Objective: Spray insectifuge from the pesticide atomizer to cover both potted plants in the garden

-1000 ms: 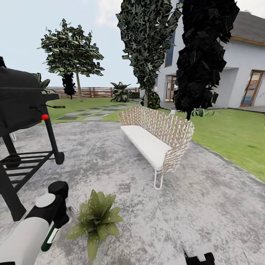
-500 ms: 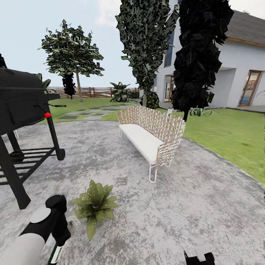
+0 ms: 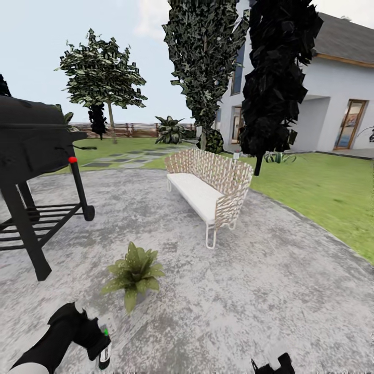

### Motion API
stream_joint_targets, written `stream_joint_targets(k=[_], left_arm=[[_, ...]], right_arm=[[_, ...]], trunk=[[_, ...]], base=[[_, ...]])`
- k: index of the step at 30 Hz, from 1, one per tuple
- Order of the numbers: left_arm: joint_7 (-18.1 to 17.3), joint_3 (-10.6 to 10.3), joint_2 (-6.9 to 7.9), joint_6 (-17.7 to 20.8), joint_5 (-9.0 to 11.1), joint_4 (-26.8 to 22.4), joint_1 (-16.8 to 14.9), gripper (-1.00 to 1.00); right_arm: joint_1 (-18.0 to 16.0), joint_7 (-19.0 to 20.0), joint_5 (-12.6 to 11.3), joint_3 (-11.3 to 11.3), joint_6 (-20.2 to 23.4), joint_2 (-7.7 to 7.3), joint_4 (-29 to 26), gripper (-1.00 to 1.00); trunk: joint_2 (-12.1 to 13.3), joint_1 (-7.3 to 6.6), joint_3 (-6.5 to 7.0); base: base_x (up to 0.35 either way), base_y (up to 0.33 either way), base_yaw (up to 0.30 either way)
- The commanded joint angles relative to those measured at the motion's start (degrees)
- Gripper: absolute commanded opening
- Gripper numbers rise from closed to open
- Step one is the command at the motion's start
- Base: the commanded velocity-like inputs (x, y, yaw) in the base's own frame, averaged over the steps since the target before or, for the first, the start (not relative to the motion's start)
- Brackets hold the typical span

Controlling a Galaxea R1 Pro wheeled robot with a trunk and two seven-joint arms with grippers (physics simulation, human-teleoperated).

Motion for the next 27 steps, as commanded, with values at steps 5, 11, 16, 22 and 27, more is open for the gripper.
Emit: stream_joint_targets(k=[5,11,16,22,27], left_arm=[[0.4,4.7,-0.28,-11.5,2.2,0.9,0.1,-1.00],[0.4,5.4,-0.72,-15.0,2.3,1.0,0.1,-1.00],[0.2,4.9,-1.03,-16.0,2.3,1.1,-0.1,-1.00],[0.3,4.8,-1.93,-16.1,1.9,2.5,-0.1,-1.00],[0.4,3.6,-3.37,-16.1,1.6,2.6,-0.5,-1.00]], right_arm=[[-0.1,7.5,5.9,3.3,-0.2,-0.11,-7.5,1.00],[-0.1,27.4,7.8,3.6,0.1,-0.37,-20.4,1.00],[-0.1,31.0,8.0,3.6,1.3,-0.37,-23.3,1.00],[-0.1,31.4,8.1,3.7,1.5,0.15,-23.4,-1.00],[-0.1,36.4,8.2,3.8,1.4,2.61,-23.6,-1.00]], trunk=[[0.0,-0.05,-0.06],[0.0,-0.05,-0.06],[0.0,-0.05,-0.06],[0.0,-0.05,-0.06],[0.0,-0.05,-0.06]], base=[[-0.301,-0.002,0.000],[-0.069,0.000,0.000],[-0.002,0.000,0.000],[0.000,0.000,0.000],[0.000,0.000,0.000]])
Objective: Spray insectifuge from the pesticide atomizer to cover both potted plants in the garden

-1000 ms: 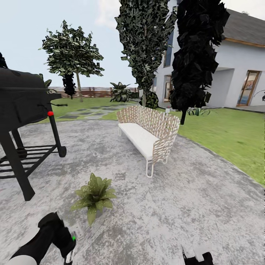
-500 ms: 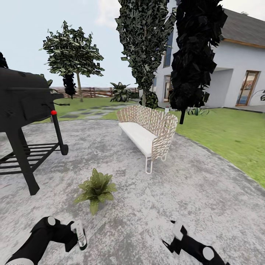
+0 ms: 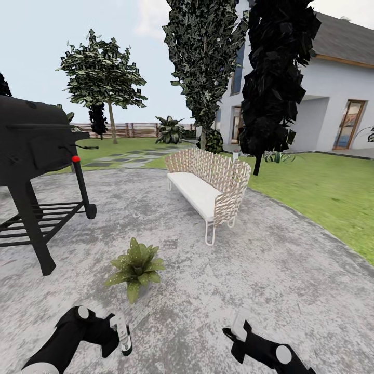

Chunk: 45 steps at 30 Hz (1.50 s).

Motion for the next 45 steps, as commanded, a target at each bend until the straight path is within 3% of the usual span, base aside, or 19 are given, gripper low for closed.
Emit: stream_joint_targets(k=[1,4,6,8,10,13,16,21,30,36,45], left_arm=[[-0.3,-0.6,-0.15,0.4,-0.2,-0.1,-0.2,-1.00],[-0.7,-2.4,-0.59,0.6,-0.1,-0.1,-0.6,-1.00],[-1.0,-5.4,-1.40,1.0,-0.1,0.2,-0.7,-1.00],[-1.2,-8.9,-2.07,1.3,-0.1,0.4,-1.0,-1.00],[-1.3,-11.3,-2.51,1.5,0.0,0.9,-2.1,-1.00],[-1.3,-12.6,-3.61,2.1,-0.2,2.1,-3.1,-1.00],[-1.3,-13.2,-4.59,2.2,-0.4,2.4,-3.2,-1.00],[-1.2,-18.5,-5.79,2.3,-0.4,2.5,-3.2,-1.00],[-0.6,-20.4,-8.84,2.2,-0.6,2.5,-3.2,-1.00],[-0.5,-22.5,-9.33,1.7,-0.4,2.4,-3.2,-1.00],[-0.5,-22.8,-10.91,1.3,-0.3,2.3,-3.2,-1.00]], right_arm=[[-0.1,1.9,0.9,-0.2,-0.3,0.89,-0.4,-1.00],[-0.1,4.7,2.9,2.2,-0.2,2.56,-3.3,-1.00],[-0.1,7.0,3.5,4.8,0.1,3.60,-5.7,-1.00],[-0.2,8.8,3.7,5.6,1.6,5.13,-7.1,-1.00],[-0.2,9.9,3.7,5.9,3.0,6.65,-7.6,-1.00],[-0.2,10.5,3.7,6.0,3.7,8.47,-7.7,-1.00],[-0.2,10.7,3.7,6.0,3.7,8.98,-7.7,-1.00],[-0.2,10.7,3.7,6.1,3.8,9.82,-7.8,-1.00],[-0.3,10.7,3.7,6.1,3.8,10.92,-7.9,-1.00],[-0.5,10.7,3.7,6.1,3.8,11.05,-7.9,-1.00],[-0.5,10.7,3.7,6.1,3.8,11.05,-7.9,-1.00]], trunk=[[0.0,-0.01,-0.06],[0.0,-0.01,-0.06],[0.0,-0.01,-0.06],[0.0,-0.01,-0.06],[0.0,-0.01,-0.06],[0.0,-0.01,-0.06],[0.0,-0.01,-0.06],[0.0,-0.01,-0.06],[0.0,-0.01,-0.06],[0.0,-0.01,-0.06],[0.0,-0.01,-0.06]], base=[[0.000,0.000,0.000],[0.000,0.000,0.000],[0.000,0.000,0.000],[0.000,0.000,0.000],[0.000,0.000,0.000],[0.000,0.000,0.000],[0.000,0.000,0.000],[0.000,0.000,0.000],[0.000,0.000,0.000],[0.000,0.000,0.000],[0.000,0.000,0.000]])
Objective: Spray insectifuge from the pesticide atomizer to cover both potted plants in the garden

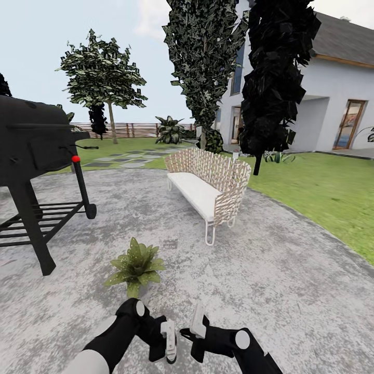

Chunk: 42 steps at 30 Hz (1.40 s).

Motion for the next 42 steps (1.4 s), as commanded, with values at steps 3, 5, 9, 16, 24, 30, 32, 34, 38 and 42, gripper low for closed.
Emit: stream_joint_targets(k=[3,5,9,16,24,30,32,34,38,42], left_arm=[[-0.2,0.0,-0.51,0.4,-0.1,-0.1,0.0,-1.00],[-0.2,0.0,-0.80,0.4,-0.1,-0.2,0.0,-1.00],[-0.2,-0.1,-1.26,0.4,0.1,-0.3,0.0,-1.00],[-0.2,-0.1,-1.39,0.4,0.2,-0.3,0.0,-1.00],[-0.2,0.0,-1.11,0.4,0.2,-0.2,0.0,-1.00],[-0.2,0.4,1.58,0.0,0.1,0.0,0.5,-1.00],[-0.2,0.5,3.98,0.0,0.4,0.0,0.7,-1.00],[-0.2,0.6,5.83,0.0,0.4,0.0,0.9,-1.00],[-0.1,0.9,10.35,-2.2,0.7,0.3,1.0,-1.00],[-0.2,5.1,13.65,-4.2,0.6,3.1,1.0,-1.00]], right_arm=[[0.0,0.0,0.5,-0.1,-0.3,0.02,0.0,-1.00],[0.0,0.0,0.5,-0.1,-0.3,0.02,0.0,-1.00],[0.0,0.0,0.5,-0.1,-0.3,0.02,0.0,-1.00],[0.0,0.0,0.5,-0.1,-0.3,0.02,0.0,-1.00],[0.0,0.0,0.5,-0.1,-0.3,0.02,0.0,-1.00],[0.0,0.0,0.6,-0.1,-0.3,-0.01,0.1,-1.00],[0.0,0.0,0.6,-0.1,-0.3,-0.06,0.1,-1.00],[0.0,0.0,0.8,-0.2,-0.3,-0.16,0.1,-1.00],[0.0,0.0,0.9,-0.3,-0.3,-0.51,0.2,-1.00],[0.0,-0.1,0.9,-0.6,-0.4,-1.39,0.2,1.00]], trunk=[[0.0,-0.01,-0.06],[0.0,-0.01,-0.06],[0.0,-0.01,-0.06],[0.0,-0.01,-0.06],[0.0,-0.01,-0.06],[0.0,-0.01,-0.06],[0.0,-0.01,-0.06],[0.0,-0.01,-0.06],[0.0,-0.01,-0.06],[0.0,-0.01,-0.06]], base=[[0.000,0.000,0.000],[0.000,0.000,0.000],[0.000,0.000,0.000],[0.000,0.000,0.000],[0.000,0.000,0.000],[0.000,0.000,0.000],[0.000,0.000,0.000],[0.000,0.000,0.000],[0.000,0.000,0.000],[0.000,0.000,0.000]])
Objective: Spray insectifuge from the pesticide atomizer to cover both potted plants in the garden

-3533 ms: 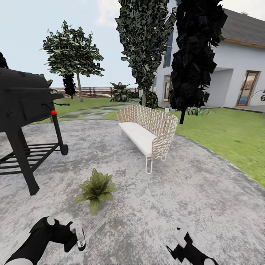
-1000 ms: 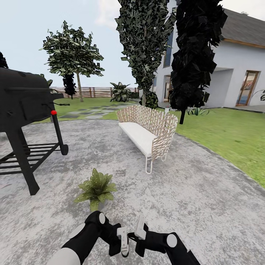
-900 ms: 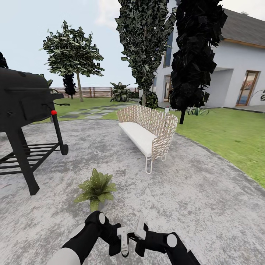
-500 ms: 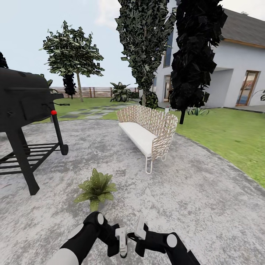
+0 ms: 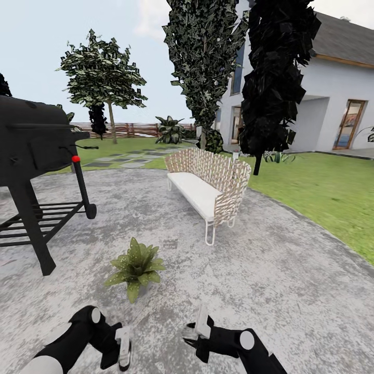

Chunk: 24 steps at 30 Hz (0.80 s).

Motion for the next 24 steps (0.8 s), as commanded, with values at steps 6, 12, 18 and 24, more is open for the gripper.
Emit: stream_joint_targets(k=[6,12,18,24], left_arm=[[3.2,12.1,1.95,-0.3,0.1,2.1,-0.1,-1.00],[17.0,34.8,1.10,-0.4,0.7,8.5,-0.1,-1.00],[39.1,48.6,-0.94,-9.5,10.9,16.8,0.3,-1.00],[60.3,50.1,-1.19,-19.9,14.7,28.5,0.9,-1.00]], right_arm=[[0.0,-1.8,0.3,-1.5,-0.4,-2.91,-0.1,1.00],[0.0,-11.3,0.2,-19.1,-0.5,-7.00,2.1,1.00],[0.1,-19.4,0.2,-40.4,-0.8,-8.89,10.8,1.00],[0.2,-33.7,0.2,-54.0,-6.3,-9.02,15.1,1.00]], trunk=[[0.0,-0.01,-0.06],[0.0,-0.01,-0.06],[0.0,-0.01,-0.06],[0.0,-0.01,-0.06]], base=[[0.000,0.000,0.000],[0.000,0.000,0.000],[0.000,0.000,0.000],[0.000,0.000,0.000]])
